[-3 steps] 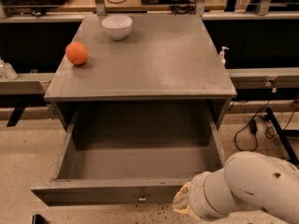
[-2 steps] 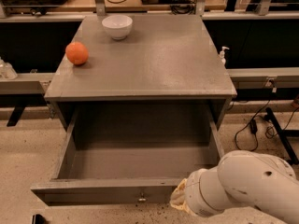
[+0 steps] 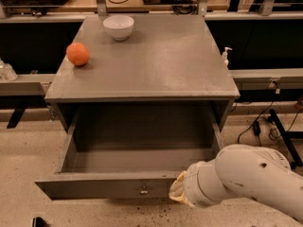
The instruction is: Close top drawer
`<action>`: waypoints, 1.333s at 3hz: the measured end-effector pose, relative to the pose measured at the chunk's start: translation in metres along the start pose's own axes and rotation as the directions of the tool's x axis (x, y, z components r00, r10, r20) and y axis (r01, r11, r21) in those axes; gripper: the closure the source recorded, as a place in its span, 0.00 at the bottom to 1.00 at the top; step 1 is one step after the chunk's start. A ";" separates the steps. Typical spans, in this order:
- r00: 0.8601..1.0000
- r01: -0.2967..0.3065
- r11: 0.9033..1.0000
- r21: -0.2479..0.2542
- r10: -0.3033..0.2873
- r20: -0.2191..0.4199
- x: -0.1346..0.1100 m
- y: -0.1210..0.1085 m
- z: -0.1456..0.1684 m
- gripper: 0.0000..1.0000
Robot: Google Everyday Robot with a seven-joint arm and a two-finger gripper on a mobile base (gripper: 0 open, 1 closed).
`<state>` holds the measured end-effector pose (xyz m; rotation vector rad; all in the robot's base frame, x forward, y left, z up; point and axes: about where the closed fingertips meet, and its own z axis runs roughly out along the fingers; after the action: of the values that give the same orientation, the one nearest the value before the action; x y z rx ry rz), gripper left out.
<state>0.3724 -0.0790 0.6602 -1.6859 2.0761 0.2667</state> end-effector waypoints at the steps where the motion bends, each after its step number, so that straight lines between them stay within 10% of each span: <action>1: 1.000 0.010 1.000 0.025 -0.010 0.008 -0.010 -0.028 0.009 1.00; 2: 1.000 0.010 1.000 0.025 -0.010 0.008 -0.010 -0.028 0.009 1.00; 4: 0.999 0.033 0.983 0.178 -0.032 -0.012 0.020 -0.040 0.036 1.00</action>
Offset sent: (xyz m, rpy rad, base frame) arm 0.1389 0.0205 -0.0022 0.0119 -0.0923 0.0031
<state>0.4155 -0.0907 0.6244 -1.6143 2.0118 0.0600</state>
